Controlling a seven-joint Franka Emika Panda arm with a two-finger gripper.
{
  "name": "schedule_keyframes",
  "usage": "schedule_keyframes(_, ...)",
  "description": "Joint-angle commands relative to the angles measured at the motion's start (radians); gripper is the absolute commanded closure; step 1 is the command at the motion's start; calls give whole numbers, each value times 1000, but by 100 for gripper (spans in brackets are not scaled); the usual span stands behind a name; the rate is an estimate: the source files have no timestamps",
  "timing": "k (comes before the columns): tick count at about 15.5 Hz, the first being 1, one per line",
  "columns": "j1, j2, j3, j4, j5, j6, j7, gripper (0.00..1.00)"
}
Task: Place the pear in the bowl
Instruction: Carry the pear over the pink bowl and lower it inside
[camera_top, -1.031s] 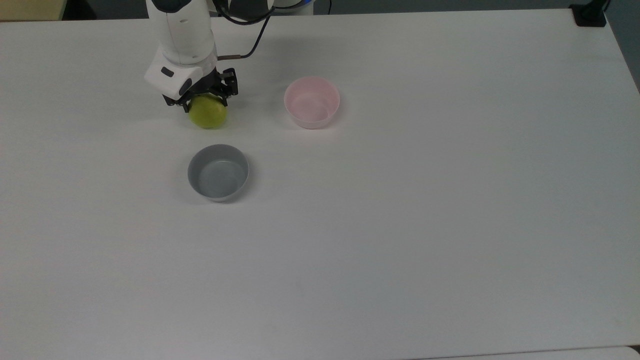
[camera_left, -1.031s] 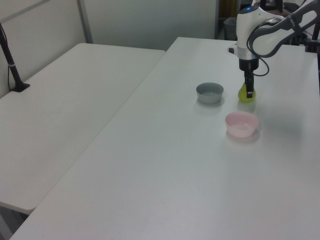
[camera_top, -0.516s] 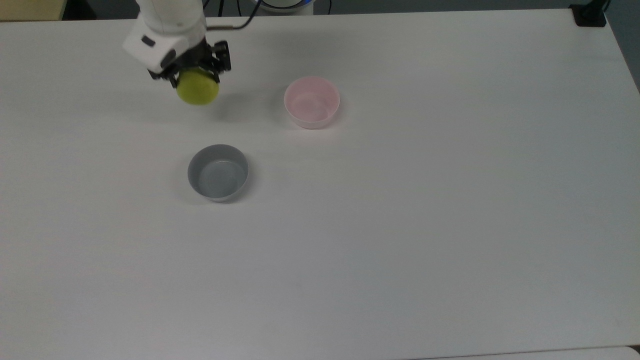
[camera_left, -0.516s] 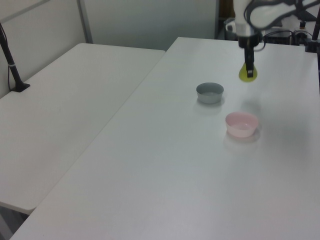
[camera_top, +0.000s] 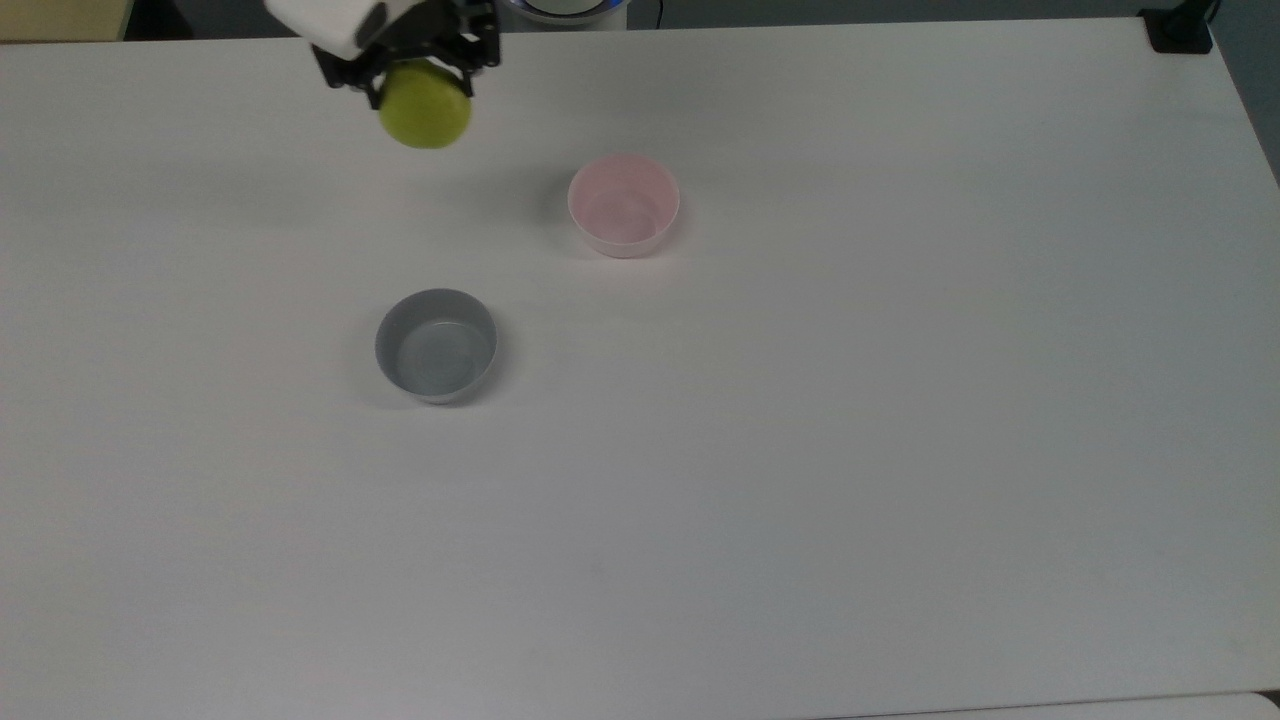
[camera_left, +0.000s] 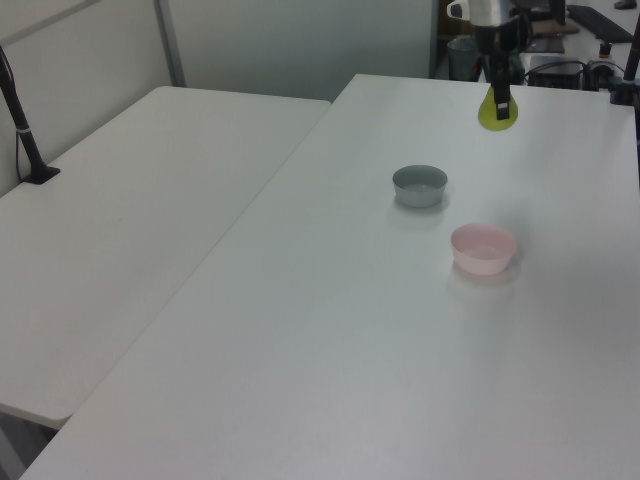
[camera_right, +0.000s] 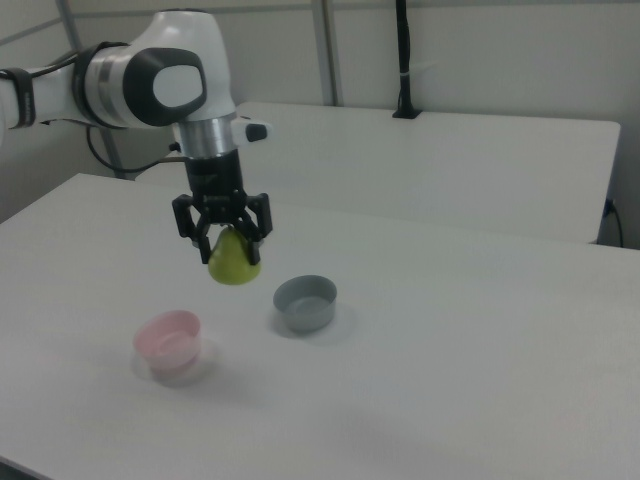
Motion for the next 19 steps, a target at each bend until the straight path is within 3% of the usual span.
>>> schedule_keyframes(1,113,-15,-6,-5,25,-40,111,49)
schedule_keyframes(7,275,-19,-7,-70,42,-35,231,49)
schedule_keyframes(9,293,-18,-6,-118,42,-18,239,49)
schedule_keyframes(15,302,4,-6,-274,40,242,242,49)
schedule_keyframes(19,315,45,-6,-288,37,290,259,48)
